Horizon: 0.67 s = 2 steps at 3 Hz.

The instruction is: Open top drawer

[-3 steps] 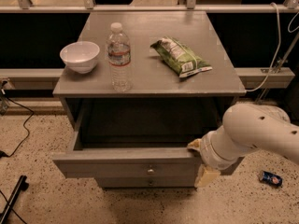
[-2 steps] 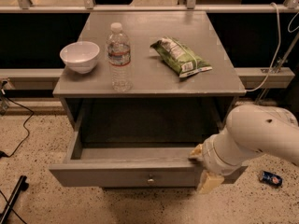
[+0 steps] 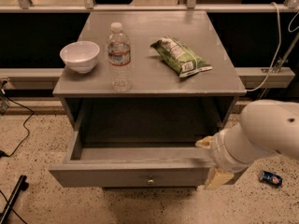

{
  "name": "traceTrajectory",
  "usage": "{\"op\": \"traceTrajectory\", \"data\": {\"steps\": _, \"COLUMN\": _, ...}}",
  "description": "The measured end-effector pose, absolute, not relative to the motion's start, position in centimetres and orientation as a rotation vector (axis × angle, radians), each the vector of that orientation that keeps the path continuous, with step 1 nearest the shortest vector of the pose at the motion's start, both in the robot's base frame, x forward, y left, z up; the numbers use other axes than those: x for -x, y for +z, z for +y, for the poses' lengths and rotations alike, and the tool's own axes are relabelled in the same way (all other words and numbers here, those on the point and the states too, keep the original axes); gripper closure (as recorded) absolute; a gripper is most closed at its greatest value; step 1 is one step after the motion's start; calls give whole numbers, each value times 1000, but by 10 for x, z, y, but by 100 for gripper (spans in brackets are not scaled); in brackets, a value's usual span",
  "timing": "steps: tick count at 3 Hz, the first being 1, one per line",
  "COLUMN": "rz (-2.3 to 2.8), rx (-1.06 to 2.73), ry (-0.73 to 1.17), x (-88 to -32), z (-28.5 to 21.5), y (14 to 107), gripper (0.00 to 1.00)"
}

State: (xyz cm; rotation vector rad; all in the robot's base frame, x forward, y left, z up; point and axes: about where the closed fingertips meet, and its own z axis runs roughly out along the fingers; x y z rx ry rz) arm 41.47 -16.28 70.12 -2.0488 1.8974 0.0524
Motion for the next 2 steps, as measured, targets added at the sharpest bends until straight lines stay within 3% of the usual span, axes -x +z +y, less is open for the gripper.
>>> {"op": "traceTrajectory", "data": {"steps": 1, "rz": 1863, "rx": 1977, "ry": -47, "x": -428, "z": -178, "y": 729, "gripper": 0}}
{"op": "traceTrajectory", "data": {"steps": 2, "rz": 1863, "rx": 1977, "ry": -47, "x": -428, "z": -178, "y": 729, "gripper": 0}}
